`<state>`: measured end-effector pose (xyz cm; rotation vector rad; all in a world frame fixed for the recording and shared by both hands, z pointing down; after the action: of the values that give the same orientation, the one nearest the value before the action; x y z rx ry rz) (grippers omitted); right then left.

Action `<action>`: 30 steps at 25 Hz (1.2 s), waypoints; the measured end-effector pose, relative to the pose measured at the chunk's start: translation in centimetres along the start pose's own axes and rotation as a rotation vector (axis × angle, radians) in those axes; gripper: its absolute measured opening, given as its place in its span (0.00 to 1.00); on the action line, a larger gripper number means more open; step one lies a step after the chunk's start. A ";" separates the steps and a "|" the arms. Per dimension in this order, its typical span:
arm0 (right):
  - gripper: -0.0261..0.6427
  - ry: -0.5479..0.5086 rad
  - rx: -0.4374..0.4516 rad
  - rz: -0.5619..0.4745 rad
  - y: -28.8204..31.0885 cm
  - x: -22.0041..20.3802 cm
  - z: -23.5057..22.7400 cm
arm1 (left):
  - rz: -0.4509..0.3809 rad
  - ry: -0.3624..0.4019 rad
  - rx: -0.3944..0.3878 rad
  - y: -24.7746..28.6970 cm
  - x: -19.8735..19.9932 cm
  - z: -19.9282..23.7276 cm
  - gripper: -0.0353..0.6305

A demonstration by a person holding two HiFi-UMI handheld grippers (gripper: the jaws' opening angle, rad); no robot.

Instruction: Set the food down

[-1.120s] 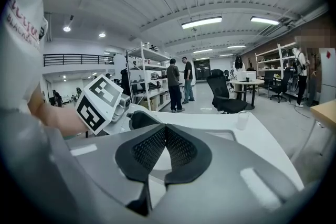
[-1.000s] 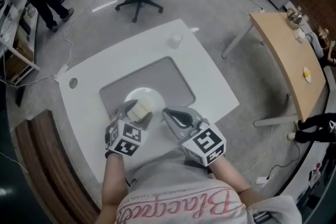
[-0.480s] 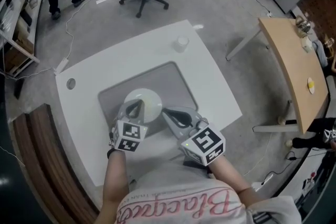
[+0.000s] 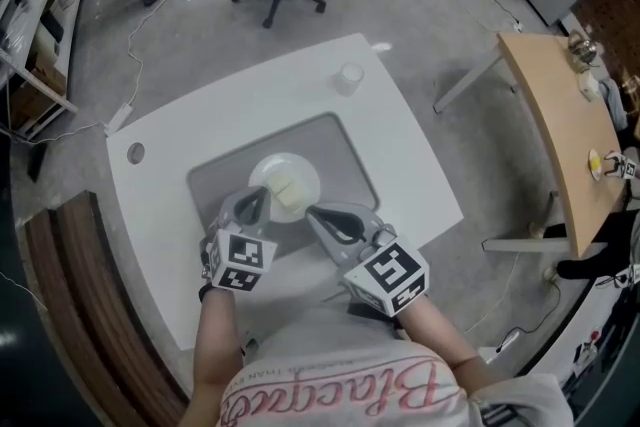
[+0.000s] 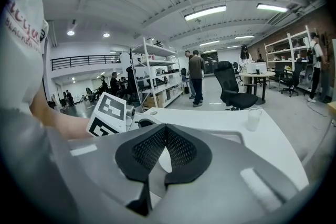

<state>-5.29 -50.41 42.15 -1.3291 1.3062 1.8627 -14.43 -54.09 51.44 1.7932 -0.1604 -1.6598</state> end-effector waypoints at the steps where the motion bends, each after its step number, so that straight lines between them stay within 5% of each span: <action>1: 0.04 -0.001 -0.006 -0.005 0.0 0.1 0.1 | -0.004 0.000 0.001 -0.3 0.0 0.1 0.05; 30: 0.04 -0.095 -0.185 -0.158 -4.9 5.3 5.1 | -0.229 0.034 0.008 -14.2 6.6 -2.4 0.05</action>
<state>-5.58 -44.49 35.65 -1.3743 0.9718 1.9472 -15.97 -45.72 38.07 1.9027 0.0558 -1.7859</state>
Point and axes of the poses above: the fingertips, and each gripper's own axes: y forward along the fingers, z to its left, x out of its top, the point moved 2 cm from there along -y, backward along the fingers, and after that the axes turned 14 degrees about -y, right-handed, at the moved point
